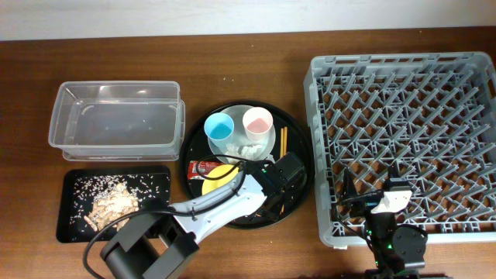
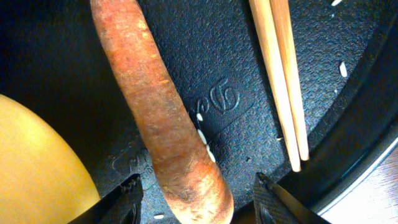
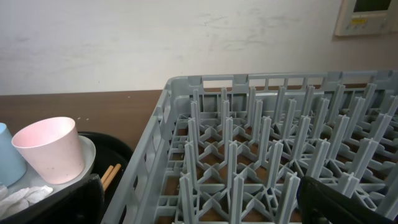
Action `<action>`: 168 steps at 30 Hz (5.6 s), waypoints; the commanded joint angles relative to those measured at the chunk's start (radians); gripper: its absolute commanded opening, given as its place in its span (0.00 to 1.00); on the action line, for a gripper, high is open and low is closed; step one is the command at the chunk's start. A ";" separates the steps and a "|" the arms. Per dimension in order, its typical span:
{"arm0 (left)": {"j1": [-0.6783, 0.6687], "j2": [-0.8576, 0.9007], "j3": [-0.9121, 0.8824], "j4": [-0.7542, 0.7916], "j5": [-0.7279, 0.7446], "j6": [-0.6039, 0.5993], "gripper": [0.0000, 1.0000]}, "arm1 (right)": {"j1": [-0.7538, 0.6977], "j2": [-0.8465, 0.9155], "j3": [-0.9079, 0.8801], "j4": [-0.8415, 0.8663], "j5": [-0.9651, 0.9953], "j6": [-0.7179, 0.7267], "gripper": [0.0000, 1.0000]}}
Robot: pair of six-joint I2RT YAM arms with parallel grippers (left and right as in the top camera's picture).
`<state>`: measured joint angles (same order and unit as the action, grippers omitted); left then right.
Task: Sort waste into correct bins and load items into the dishwasher rack
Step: 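Grasp the orange carrot with the left gripper, then move the carrot left and drop it on the black tray, then grasp the red wrapper on the round tray with the left gripper, then drop the red wrapper into the clear plastic bin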
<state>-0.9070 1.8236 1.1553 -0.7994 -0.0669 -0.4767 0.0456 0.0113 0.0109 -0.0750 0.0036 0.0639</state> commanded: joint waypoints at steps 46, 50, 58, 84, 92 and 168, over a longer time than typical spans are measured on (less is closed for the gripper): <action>0.454 -0.268 0.090 -0.509 -0.221 -0.061 0.07 | 0.006 -0.006 -0.005 -0.007 0.009 0.001 0.98; 0.554 -0.268 -0.114 -0.399 -0.246 -0.079 0.08 | 0.006 -0.006 -0.005 -0.007 0.009 0.001 0.98; 0.671 -0.268 -0.224 -0.325 -0.263 -0.067 0.43 | 0.006 -0.006 -0.005 -0.007 0.009 0.001 0.98; 0.457 -0.097 -0.046 -0.112 -0.139 0.029 0.09 | 0.006 -0.006 -0.005 -0.007 0.009 0.001 0.98; 0.457 -0.051 -0.046 -0.105 0.089 0.031 0.01 | 0.006 -0.006 -0.005 -0.007 0.009 0.001 0.98; 0.837 -0.171 0.169 0.276 -0.302 0.559 0.82 | 0.006 -0.006 -0.005 -0.007 0.009 0.001 0.98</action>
<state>-0.0643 1.7092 1.2999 -0.5301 -0.3889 0.0875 0.0456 0.0120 0.0109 -0.0750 0.0036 0.0635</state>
